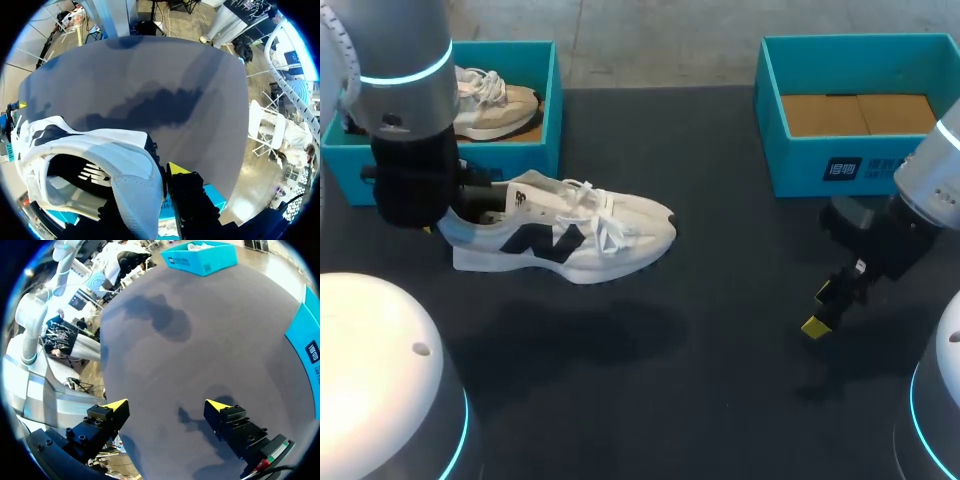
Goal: Take the shoe out of the shoebox, open the shoe tongue, remove and reinsert the insole, then place the shoe into the shoebox
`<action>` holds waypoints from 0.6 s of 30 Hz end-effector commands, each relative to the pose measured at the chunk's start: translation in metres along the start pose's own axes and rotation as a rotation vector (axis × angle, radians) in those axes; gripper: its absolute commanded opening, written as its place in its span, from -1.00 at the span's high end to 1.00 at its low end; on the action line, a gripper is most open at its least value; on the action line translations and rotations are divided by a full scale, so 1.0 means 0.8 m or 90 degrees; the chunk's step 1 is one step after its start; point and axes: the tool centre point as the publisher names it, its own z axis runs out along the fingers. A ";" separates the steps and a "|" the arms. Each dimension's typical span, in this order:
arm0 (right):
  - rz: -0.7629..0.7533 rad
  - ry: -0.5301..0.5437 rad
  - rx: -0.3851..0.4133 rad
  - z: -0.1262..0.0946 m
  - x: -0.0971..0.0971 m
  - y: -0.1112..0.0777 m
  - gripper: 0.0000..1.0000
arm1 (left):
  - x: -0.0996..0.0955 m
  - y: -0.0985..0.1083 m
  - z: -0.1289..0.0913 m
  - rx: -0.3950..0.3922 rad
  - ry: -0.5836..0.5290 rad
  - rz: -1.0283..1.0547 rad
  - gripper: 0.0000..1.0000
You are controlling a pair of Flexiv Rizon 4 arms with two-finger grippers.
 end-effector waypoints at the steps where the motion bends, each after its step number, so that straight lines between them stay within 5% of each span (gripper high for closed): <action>1: 0.000 -0.002 0.001 0.001 0.001 0.000 -1.00 | -0.001 -0.005 0.000 0.005 0.002 0.002 1.00; 18: 0.000 -0.002 0.001 0.001 0.001 0.000 -1.00 | -0.062 -0.072 0.052 0.046 0.009 0.000 1.00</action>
